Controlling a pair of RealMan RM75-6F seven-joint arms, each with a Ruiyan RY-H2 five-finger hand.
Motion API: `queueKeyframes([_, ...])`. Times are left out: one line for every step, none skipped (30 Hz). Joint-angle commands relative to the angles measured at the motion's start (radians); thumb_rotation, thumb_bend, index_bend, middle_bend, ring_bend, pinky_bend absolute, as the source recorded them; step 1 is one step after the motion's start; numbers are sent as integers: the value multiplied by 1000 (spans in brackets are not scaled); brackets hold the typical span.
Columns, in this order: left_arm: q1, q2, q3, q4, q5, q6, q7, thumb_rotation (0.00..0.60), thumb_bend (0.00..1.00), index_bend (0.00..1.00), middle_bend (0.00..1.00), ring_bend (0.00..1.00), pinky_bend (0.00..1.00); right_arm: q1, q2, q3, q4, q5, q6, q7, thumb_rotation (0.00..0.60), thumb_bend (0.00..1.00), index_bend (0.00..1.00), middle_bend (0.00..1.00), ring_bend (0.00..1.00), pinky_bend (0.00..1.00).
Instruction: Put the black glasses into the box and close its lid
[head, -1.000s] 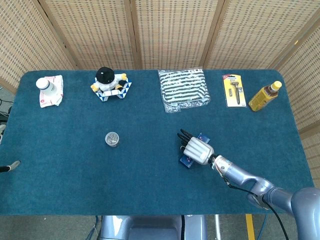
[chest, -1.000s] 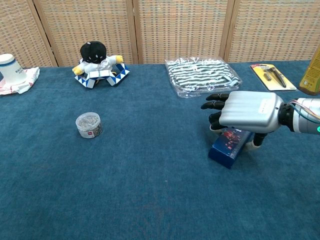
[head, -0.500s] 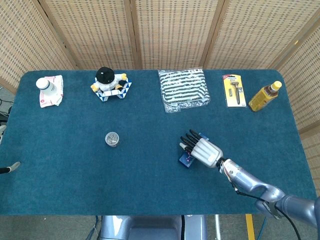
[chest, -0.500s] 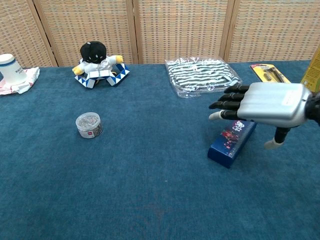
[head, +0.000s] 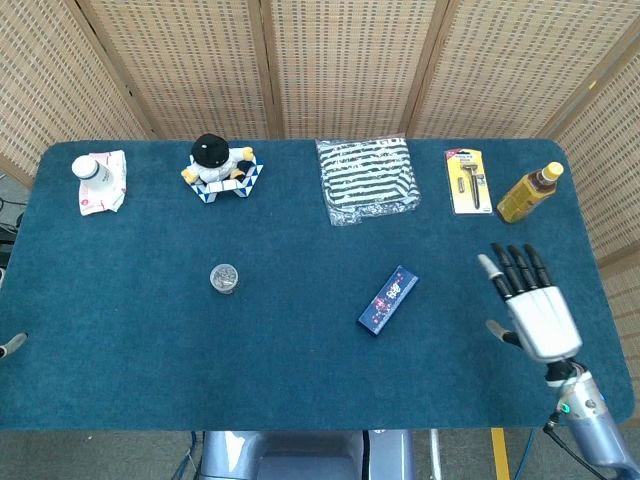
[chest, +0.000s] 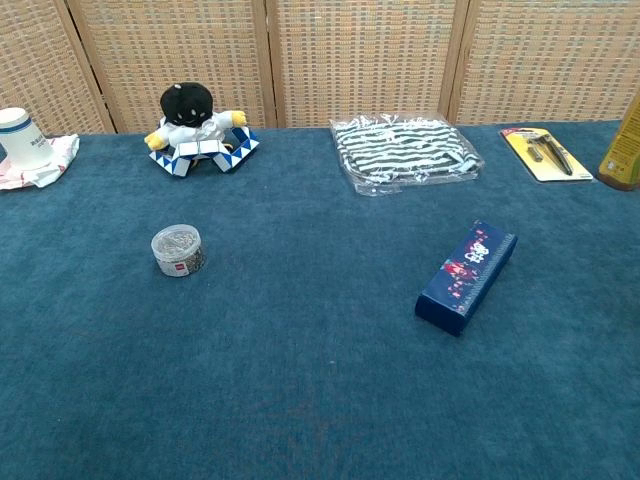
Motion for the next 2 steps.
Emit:
queueKeyframes([14,3,8,-8,17,26,15,600,0,0,0,0,0,-102,-30,22,69,37,78,162,600,0,0,0,0,0])
queueKeyframes([18,1,9,-9,23,35,19,600,0,0,0,0,0,-110,-35,26,76,37,85,178,600,0,0,0,0,0])
